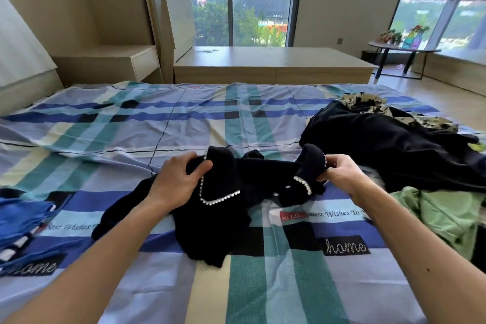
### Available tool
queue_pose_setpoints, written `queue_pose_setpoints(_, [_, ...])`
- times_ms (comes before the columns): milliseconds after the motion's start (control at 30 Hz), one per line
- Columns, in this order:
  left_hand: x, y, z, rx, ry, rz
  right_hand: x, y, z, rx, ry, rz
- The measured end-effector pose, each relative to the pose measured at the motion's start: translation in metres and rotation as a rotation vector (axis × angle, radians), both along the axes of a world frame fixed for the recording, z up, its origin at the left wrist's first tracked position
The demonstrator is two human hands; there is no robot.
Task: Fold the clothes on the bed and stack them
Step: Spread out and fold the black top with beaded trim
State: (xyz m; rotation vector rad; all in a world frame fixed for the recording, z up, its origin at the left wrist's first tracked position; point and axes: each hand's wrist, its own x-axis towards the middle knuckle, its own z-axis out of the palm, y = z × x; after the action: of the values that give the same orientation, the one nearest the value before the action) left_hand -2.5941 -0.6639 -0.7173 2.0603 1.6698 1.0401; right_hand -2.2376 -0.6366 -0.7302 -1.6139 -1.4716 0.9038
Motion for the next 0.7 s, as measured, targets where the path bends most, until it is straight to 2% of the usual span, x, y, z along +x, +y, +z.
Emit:
queue_pose_setpoints(167, [-0.022, 0.011, 0.065, 0.133, -0.043, 0.025, -0.013, 0.001, 0.057, 0.259, 0.027, 0.027])
queue_pose_setpoints(333, [-0.035, 0.028, 0.155, 0.284, -0.299, 0.100, -0.027, 0.008, 0.148, 0.334, 0.044, 0.070])
queue_pose_setpoints(400, [-0.041, 0.034, 0.191, 0.327, -0.337, 0.119, -0.035, 0.008, 0.185, 0.357, 0.088, 0.108])
queue_pose_setpoints(567, [-0.052, 0.033, 0.265, 0.396, -0.310, 0.127, -0.050, 0.001, 0.265, 0.456, 0.152, 0.169])
queue_pose_setpoints(700, [-0.062, 0.019, 0.308, 0.492, -0.239, 0.195, -0.047, -0.011, 0.314, 0.518, 0.098, 0.197])
